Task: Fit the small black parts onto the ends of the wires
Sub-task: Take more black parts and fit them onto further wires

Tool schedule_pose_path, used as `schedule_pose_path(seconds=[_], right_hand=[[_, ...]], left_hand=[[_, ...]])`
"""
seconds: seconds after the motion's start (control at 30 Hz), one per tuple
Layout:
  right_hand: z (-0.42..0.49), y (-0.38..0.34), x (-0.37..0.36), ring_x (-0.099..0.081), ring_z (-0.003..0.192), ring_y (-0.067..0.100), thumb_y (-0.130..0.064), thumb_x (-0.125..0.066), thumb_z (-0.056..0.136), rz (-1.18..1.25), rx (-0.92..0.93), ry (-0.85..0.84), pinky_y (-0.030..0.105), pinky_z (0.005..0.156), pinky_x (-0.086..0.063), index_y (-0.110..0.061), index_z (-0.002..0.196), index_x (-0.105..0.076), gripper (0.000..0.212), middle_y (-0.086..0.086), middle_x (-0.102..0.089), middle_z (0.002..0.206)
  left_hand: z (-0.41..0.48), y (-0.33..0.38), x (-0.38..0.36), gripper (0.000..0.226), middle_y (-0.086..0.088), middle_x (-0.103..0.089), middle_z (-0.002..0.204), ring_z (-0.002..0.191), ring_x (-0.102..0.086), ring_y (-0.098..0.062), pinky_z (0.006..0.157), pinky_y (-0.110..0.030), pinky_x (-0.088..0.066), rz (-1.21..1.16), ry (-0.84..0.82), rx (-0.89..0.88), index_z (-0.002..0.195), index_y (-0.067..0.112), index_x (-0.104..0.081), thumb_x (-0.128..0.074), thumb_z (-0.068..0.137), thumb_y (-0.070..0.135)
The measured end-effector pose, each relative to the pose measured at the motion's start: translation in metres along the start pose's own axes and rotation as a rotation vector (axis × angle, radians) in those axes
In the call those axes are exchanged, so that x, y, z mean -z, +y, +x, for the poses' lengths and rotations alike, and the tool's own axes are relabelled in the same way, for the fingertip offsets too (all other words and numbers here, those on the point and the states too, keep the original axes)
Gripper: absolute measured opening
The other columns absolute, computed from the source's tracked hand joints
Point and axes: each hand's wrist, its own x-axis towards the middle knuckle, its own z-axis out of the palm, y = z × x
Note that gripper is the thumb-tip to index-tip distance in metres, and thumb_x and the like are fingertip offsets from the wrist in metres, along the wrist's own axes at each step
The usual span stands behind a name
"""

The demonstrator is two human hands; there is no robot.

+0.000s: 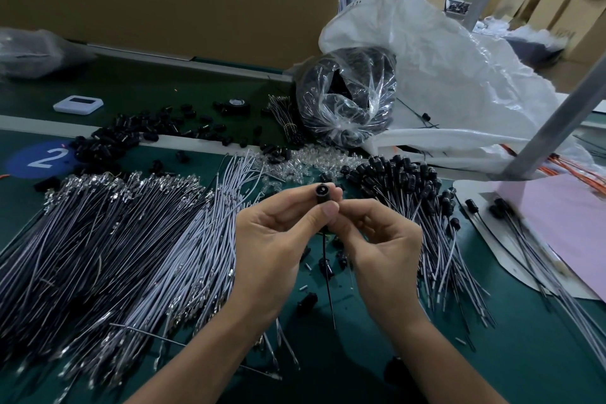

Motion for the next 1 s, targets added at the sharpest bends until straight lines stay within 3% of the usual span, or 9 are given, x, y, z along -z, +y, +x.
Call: schedule_pose_path(seconds=[0.53, 0.77, 1.0], right_hand=[[0.0006, 0.0009, 0.0013, -0.069, 0.077, 0.007, 0.007, -0.067, 0.081, 0.029, 0.006, -0.042, 0.017, 0.072, -0.053, -0.012, 0.087, -0.074, 0.022, -0.006, -0.073, 0.08], [-0.0007, 0.0014, -0.0006, -0.068, 0.073, 0.011, -0.009, -0.071, 0.082, -0.032, 0.014, -0.042, 0.021, 0.07, -0.052, -0.016, 0.086, -0.074, 0.009, -0.005, -0.072, 0.077], [-0.0008, 0.0037, -0.0016, -0.065, 0.068, 0.014, -0.012, -0.072, 0.082, -0.108, 0.037, -0.045, 0.028, 0.066, -0.05, -0.012, 0.079, -0.072, 0.004, -0.007, -0.069, 0.071]], left_hand=[[0.0009, 0.0039, -0.0016, 0.025, -0.008, -0.077, 0.091, 0.088, -0.075, -0.02, 0.077, -0.021, -0.057, -0.015, -0.023, -0.003, 0.094, 0.01, -0.078, -0.073, 0.07, 0.006], [0.001, 0.0045, -0.0015, 0.023, -0.01, -0.077, 0.091, 0.088, -0.075, -0.023, 0.078, -0.022, -0.057, -0.022, -0.021, -0.012, 0.092, 0.009, -0.079, -0.074, 0.07, 0.007], [0.0019, 0.0067, -0.0001, 0.021, -0.011, -0.077, 0.09, 0.088, -0.075, -0.024, 0.079, -0.023, -0.057, -0.013, -0.02, -0.018, 0.089, 0.011, -0.079, -0.075, 0.069, 0.008]])
